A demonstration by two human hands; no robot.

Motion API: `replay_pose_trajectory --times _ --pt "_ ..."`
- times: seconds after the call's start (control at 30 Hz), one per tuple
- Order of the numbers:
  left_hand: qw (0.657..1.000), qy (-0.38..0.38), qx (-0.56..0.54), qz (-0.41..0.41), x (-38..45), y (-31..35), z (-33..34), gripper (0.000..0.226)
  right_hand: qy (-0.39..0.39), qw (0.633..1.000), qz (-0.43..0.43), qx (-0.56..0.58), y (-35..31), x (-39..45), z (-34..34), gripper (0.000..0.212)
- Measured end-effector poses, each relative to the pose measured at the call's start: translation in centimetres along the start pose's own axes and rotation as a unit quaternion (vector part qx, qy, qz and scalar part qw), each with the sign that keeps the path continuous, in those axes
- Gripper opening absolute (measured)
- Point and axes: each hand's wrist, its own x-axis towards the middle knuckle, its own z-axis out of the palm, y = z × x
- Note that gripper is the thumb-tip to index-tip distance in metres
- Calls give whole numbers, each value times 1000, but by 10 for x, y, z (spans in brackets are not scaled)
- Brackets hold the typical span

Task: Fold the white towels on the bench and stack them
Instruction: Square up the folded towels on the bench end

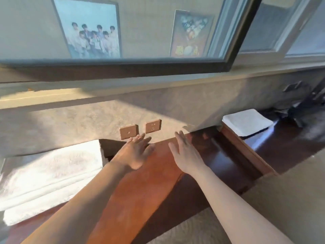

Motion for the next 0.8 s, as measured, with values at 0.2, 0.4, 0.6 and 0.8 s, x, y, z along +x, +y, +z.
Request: replay_pose_trajectory --times 0.2,0.4,0.6,0.8 --pt "998 -14 0 57 39 167 64 63 35 998 46 -13 136 -61 -89 67" --pt "991 -28 27 127 79 301 112 62 51 993 106 -2 245 -98 -158 68" --pt "986 -44 30 160 144 378 161 61 61 988 141 -11 336 -92 -205 70" --pt "986 -52 12 156 246 418 216 63 34 984 169 -50 426 -57 -239 70"
